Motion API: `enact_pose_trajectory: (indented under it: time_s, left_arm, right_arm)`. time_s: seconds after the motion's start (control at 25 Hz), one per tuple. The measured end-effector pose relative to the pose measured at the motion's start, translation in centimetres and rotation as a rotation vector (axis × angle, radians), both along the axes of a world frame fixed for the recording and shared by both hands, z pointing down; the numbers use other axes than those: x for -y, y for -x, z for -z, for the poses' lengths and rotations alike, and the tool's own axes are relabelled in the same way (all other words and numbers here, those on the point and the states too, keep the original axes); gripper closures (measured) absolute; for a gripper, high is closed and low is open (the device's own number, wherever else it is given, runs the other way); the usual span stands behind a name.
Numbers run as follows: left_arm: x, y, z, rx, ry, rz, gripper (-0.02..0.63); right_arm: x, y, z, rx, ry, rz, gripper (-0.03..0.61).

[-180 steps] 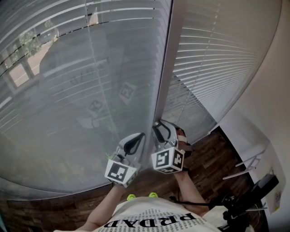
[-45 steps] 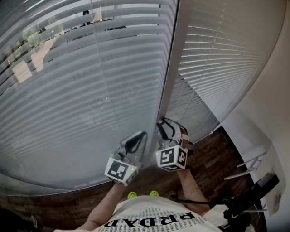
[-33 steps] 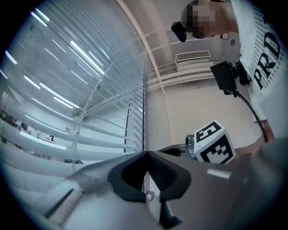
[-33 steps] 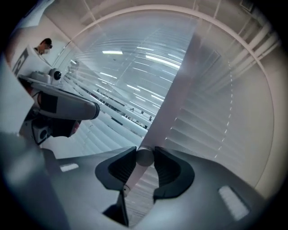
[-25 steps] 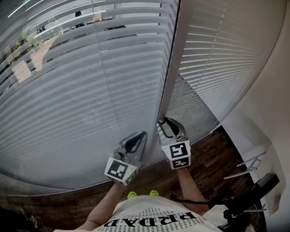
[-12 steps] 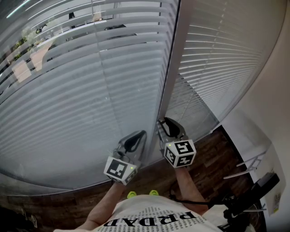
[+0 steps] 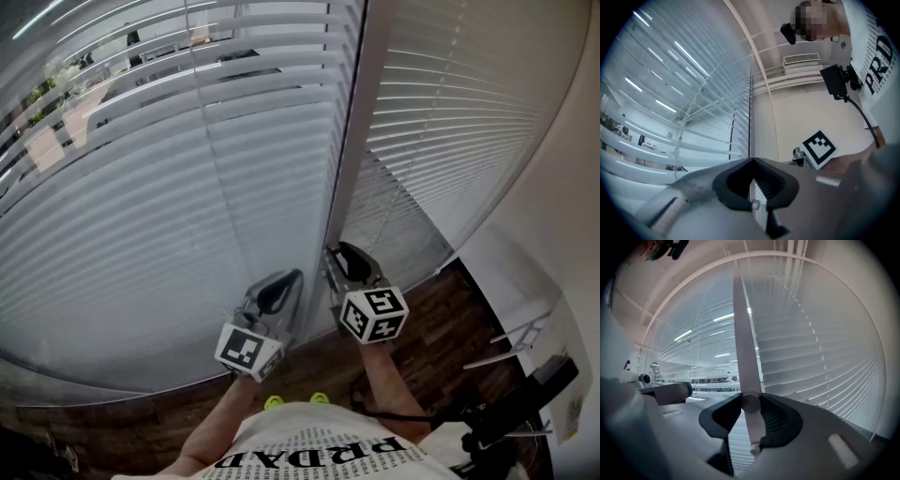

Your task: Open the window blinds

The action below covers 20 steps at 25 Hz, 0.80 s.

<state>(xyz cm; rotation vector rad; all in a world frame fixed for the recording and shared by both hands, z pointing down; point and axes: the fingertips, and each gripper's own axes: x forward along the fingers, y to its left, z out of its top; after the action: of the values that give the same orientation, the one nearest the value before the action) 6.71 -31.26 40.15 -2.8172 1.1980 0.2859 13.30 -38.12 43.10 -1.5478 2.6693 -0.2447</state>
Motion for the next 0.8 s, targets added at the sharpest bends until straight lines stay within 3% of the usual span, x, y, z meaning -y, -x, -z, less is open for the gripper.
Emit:
enact_pose_trajectory:
  time_s: [0.08, 0.16, 0.4, 0.48, 0.6, 0.8]
  left_arm:
    - [-0.1, 0.0, -0.7, -0.008, -0.001, -0.001, 0.623]
    - [-0.1, 0.1, -1.1, 0.012, -0.010, -0.002, 0.623]
    - [-0.2, 0.4, -1.1, 0.049, -0.023, 0.005, 0.623]
    - [-0.1, 0.4, -1.1, 0.035, -0.014, 0.006, 0.623]
    - [-0.1, 0.4, -1.8, 0.039, -0.010, 0.003, 0.623]
    - [0.2, 0.8, -1.7, 0.014, 0.014, 0.018, 0.621]
  right_arm:
    - [-0.1, 0.1, -0.9, -0.049, -0.011, 0.008, 0.449]
    - [-0.3, 0.2, -1.0, -0.172, -0.037, 0.015, 0.449]
    - [-1.5, 1.2, -0.2, -0.915, -0.265, -0.006, 0.433]
    - [-1.3, 1.4, -0.5, -1.074, -0.308, -0.013, 0.431]
    - [-1.0, 1.6, -1.3, -1.184, -0.342, -0.028, 0.453]
    - [-0.7, 1.7, -1.6, -1.163, -0.360, -0.042, 0.453]
